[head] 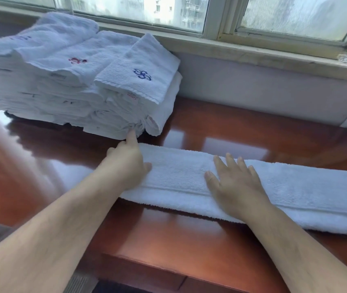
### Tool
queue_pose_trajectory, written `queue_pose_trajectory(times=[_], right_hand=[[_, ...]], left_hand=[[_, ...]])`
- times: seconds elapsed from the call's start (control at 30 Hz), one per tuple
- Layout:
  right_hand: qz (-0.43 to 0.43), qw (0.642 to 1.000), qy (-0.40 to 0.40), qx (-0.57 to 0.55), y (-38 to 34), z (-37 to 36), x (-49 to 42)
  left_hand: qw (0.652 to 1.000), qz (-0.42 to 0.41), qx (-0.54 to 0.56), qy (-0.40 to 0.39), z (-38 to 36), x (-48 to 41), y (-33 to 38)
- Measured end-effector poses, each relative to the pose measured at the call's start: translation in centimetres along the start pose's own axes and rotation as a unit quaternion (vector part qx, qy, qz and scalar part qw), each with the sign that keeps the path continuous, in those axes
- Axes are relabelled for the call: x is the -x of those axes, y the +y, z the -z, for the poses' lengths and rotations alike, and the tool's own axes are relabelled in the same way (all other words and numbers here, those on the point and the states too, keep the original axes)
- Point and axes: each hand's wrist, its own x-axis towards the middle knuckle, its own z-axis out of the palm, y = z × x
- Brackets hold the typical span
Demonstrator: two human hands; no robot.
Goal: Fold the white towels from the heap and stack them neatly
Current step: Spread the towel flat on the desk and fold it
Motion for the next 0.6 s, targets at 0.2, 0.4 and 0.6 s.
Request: queue_pose_trajectory(times=[0.2,0.4,0.6], right_hand=[[0.003,1.000,0.007,-0.003,0.1,-0.2,0.0],[0.006,1.000,0.012,-0.002,0.2,-0.4,-0.1],[0.008,1.000,0.009,-0.015,-0.1,-0.1,0.1]], left_hand=[[0.997,0.050,0.021,-0.063,2.3,-0.3,0.7],[0.986,0.034,0.151,-0.066,2.2,-0.2,-0.5],[0.968,-0.075,0.233,-0.062,2.6,0.7,-1.7]])
